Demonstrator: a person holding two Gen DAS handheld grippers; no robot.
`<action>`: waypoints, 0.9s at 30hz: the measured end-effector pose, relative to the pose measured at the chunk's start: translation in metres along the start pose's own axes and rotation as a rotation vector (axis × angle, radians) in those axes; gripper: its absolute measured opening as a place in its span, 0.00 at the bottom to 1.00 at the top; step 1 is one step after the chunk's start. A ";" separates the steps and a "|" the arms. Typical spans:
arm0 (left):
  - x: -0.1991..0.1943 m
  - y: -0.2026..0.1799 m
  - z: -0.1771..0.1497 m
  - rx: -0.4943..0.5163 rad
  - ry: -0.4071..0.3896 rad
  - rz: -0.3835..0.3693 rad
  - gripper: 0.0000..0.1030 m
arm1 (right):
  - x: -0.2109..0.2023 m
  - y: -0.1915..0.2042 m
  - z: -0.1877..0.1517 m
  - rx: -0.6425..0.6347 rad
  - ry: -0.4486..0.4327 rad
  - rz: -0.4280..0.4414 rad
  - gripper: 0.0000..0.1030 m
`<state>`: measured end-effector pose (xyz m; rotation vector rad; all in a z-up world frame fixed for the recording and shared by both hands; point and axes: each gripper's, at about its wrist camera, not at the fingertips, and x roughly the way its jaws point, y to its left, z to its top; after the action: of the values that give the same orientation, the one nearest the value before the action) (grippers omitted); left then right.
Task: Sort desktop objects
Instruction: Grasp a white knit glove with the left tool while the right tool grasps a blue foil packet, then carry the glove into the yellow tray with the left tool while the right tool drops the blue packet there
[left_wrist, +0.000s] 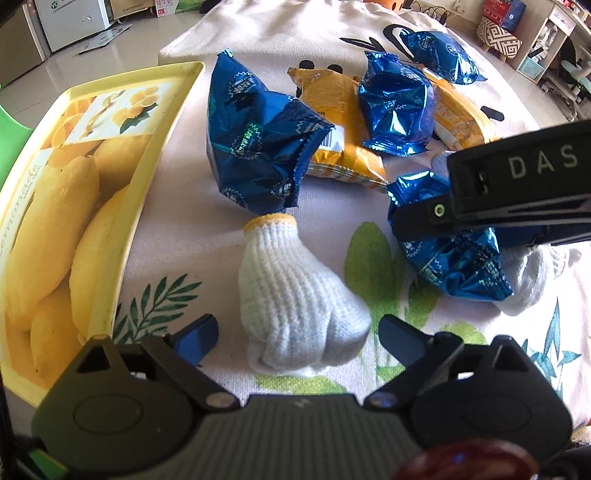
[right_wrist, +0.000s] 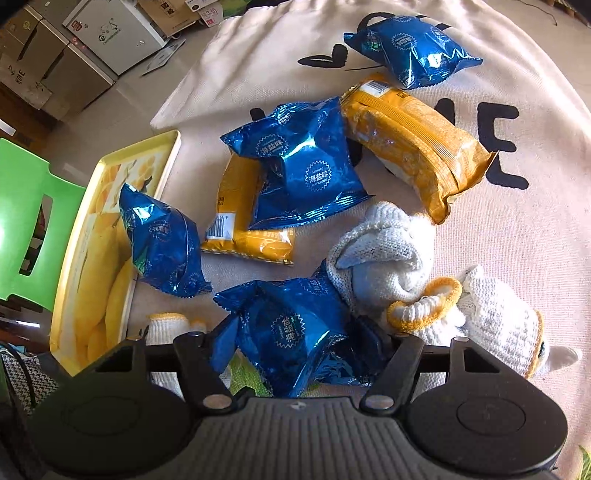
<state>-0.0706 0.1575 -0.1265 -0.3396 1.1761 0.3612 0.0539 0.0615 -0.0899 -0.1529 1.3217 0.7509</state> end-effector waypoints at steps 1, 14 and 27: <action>0.002 -0.001 -0.001 0.009 0.010 0.014 0.99 | 0.002 0.002 0.000 -0.009 0.003 -0.005 0.67; 0.003 -0.006 -0.006 0.042 0.002 0.074 1.00 | 0.008 0.009 -0.001 -0.047 0.011 0.001 0.77; -0.013 -0.015 -0.001 0.031 -0.024 0.001 0.58 | 0.002 0.004 -0.001 -0.046 -0.009 -0.002 0.64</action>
<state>-0.0690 0.1426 -0.1133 -0.3074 1.1573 0.3469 0.0503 0.0649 -0.0907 -0.1871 1.2964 0.7800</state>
